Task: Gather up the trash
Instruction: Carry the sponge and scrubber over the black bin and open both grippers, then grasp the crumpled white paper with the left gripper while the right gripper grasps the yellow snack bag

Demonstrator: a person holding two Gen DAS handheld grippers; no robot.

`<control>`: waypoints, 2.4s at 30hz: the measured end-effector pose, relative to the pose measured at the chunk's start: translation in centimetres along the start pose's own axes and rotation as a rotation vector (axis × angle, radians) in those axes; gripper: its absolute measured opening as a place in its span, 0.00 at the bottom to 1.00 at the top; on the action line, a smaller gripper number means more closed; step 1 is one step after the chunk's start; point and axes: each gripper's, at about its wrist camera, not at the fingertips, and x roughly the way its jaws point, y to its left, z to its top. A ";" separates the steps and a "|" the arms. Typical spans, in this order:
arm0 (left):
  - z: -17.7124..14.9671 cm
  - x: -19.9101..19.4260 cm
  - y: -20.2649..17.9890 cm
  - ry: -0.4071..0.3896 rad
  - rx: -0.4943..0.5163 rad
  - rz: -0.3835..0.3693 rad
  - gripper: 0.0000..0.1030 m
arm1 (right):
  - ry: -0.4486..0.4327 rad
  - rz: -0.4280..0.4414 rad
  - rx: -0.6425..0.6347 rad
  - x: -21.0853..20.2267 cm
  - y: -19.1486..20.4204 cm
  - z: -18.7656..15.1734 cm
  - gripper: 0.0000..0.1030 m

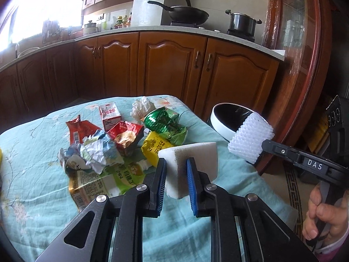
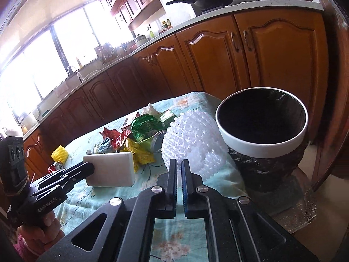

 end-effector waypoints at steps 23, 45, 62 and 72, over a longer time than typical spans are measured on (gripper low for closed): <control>11.1 17.7 -8.2 0.086 0.125 -0.051 0.17 | 0.018 -0.128 0.089 2.3 -11.4 7.0 0.03; 13.0 26.0 -10.8 0.183 0.163 -0.047 0.45 | 0.127 -0.152 0.169 5.1 -15.9 7.2 0.37; 4.7 14.4 -4.1 0.081 -0.008 0.005 0.66 | 0.019 -0.101 0.112 2.4 -8.1 3.2 0.81; 0.7 7.3 1.9 0.064 -0.121 0.082 0.66 | 0.076 0.019 0.086 4.2 -2.6 0.2 0.82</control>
